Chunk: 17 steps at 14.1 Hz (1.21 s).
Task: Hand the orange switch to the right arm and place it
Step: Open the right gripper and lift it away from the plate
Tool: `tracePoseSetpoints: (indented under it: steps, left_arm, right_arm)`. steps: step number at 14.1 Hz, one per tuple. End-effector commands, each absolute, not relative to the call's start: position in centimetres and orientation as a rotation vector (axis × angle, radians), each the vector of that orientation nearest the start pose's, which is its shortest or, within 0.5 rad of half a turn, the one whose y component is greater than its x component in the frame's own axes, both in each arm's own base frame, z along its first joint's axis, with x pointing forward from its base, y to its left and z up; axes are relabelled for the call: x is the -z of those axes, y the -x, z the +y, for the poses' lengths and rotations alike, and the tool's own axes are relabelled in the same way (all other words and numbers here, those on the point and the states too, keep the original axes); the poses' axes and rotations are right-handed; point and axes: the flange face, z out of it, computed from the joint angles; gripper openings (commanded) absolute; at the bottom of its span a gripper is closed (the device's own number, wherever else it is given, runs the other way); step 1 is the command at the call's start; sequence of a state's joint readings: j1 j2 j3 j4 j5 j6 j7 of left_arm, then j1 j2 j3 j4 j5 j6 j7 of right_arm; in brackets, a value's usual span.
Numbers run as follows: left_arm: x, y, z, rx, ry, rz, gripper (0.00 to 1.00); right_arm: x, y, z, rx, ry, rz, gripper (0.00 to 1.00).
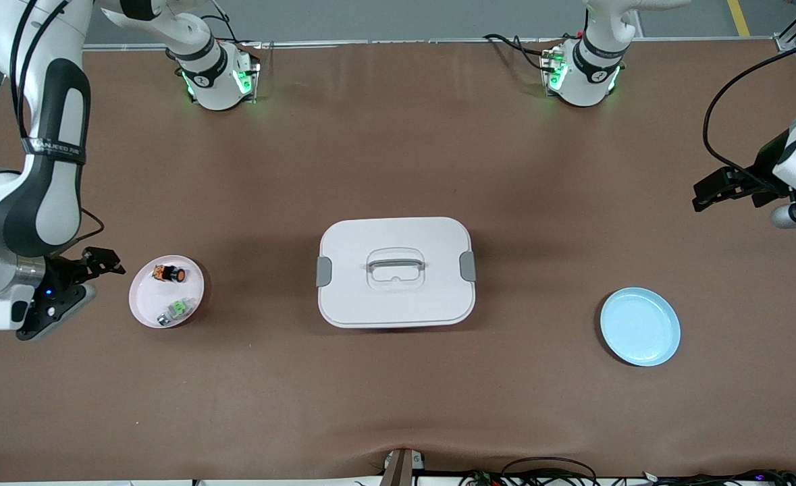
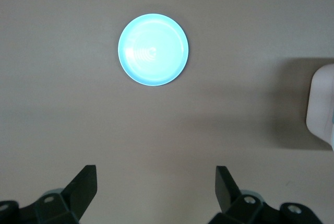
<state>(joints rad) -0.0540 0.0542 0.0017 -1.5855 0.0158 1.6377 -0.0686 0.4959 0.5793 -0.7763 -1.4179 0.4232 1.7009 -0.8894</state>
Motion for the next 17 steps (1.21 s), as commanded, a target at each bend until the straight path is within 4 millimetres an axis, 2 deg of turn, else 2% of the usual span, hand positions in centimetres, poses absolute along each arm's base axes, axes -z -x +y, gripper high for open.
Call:
tracePoseSetpoints:
  steps: [1, 4, 5, 7, 9, 10, 12, 14, 17]
  left_arm:
    - [-59.8, -57.4, -3.0, -0.031, 3.125, 0.154, 1.00]
    - [-60.6, -57.4, -3.2, -0.005, 3.147, 0.152, 1.00]
    - [-61.3, -57.5, -3.4, 0.017, 3.146, 0.149, 1.00]
    - [-61.3, -57.5, -3.2, 0.019, 3.145, 0.130, 1.00]
    - [-61.3, -57.5, -3.2, 0.019, 3.138, 0.044, 1.00]
    - [-61.3, -57.5, -3.2, 0.020, 3.137, 0.029, 1.00]
    - [-61.3, -57.5, -3.2, 0.020, 3.136, 0.034, 1.00]
    - [-61.1, -57.7, -3.2, 0.013, 3.135, 0.036, 1.00]
    - [-61.1, -57.7, -3.3, 0.012, 3.135, 0.041, 1.00]
  right_arm:
    - [-45.8, -68.2, -3.7, -0.163, 3.029, -0.615, 1.00]
    - [-47.5, -68.3, -4.3, -0.127, 3.112, -0.282, 1.00]
    - [-48.3, -68.5, -4.5, -0.104, 3.125, -0.219, 1.00]
    - [-49.5, -68.7, -5.0, -0.062, 3.139, -0.189, 1.00]
    - [-52.1, -68.8, -5.7, 0.007, 3.167, -0.177, 1.00]
    - [-52.9, -68.7, -5.4, 0.018, 3.165, -0.185, 1.00]
    - [-56.2, -67.4, -5.7, 0.071, 3.137, -0.190, 1.00]
    - [-57.3, -66.4, -6.5, 0.047, 3.108, -0.182, 1.00]
    - [-60.6, -63.9, -7.7, 0.036, 3.060, -0.171, 1.00]
